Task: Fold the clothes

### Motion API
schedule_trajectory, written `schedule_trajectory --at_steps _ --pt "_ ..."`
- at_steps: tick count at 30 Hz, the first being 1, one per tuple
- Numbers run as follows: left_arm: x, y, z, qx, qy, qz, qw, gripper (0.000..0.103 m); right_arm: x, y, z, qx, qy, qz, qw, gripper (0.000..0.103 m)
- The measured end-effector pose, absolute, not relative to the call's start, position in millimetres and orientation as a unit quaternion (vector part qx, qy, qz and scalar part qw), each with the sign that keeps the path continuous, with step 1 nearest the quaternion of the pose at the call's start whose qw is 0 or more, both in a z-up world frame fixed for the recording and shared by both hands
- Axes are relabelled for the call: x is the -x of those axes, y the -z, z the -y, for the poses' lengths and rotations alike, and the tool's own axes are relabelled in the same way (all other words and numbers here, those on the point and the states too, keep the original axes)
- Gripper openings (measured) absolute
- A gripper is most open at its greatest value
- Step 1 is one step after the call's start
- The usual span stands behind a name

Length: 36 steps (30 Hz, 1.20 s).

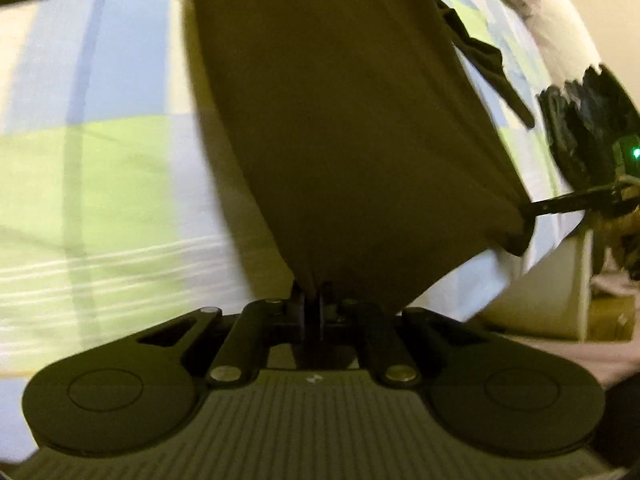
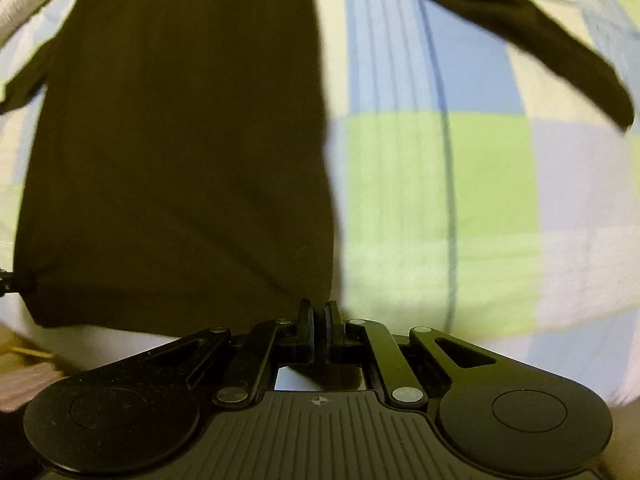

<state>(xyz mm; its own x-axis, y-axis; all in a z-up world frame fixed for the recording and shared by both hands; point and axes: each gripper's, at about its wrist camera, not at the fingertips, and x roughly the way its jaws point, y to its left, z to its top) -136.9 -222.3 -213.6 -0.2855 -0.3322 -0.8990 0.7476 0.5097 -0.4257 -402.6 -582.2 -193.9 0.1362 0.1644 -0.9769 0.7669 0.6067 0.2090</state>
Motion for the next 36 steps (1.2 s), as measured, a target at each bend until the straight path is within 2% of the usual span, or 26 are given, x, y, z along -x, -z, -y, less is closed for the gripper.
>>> schedule_trajectory --at_steps 4,9,14,20,27,28,29,30,31,33,36 --pt "122 221 211 -0.173 0.445 -0.659 0.581 0.004 401 199 570 -0.415 0.209 -0.612 0.640 0.003" --pt "138 248 220 -0.188 0.440 -0.673 0.563 0.005 394 223 569 -0.406 0.215 -0.625 0.631 0.003" --pt "137 250 214 -0.213 0.426 -0.686 0.550 0.015 407 223 587 -0.433 0.249 -0.620 0.605 0.003" --pt "113 229 220 -0.246 0.425 -0.653 0.577 0.016 419 195 616 -0.422 0.334 -0.584 0.607 0.003" --pt "97 201 288 -0.261 0.455 -0.587 0.617 0.023 413 144 677 -0.379 0.398 -0.506 0.665 0.005" --pt "101 196 300 -0.258 0.458 -0.579 0.623 0.026 416 147 686 -0.370 0.402 -0.499 0.673 0.012" --pt "108 195 311 -0.256 0.459 -0.576 0.626 0.028 421 158 691 -0.364 0.408 -0.492 0.678 0.046" --pt "114 193 321 -0.254 0.459 -0.572 0.630 0.030 429 165 699 -0.358 0.415 -0.484 0.683 0.085" --pt "121 192 331 -0.253 0.459 -0.570 0.633 0.030 439 170 710 -0.351 0.420 -0.471 0.692 0.088" --pt "139 194 351 -0.259 0.452 -0.573 0.633 0.031 454 161 736 -0.329 0.407 -0.466 0.714 0.087" --pt "177 202 377 -0.274 0.437 -0.585 0.626 0.031 449 182 787 -0.261 0.355 -0.486 0.755 0.087"
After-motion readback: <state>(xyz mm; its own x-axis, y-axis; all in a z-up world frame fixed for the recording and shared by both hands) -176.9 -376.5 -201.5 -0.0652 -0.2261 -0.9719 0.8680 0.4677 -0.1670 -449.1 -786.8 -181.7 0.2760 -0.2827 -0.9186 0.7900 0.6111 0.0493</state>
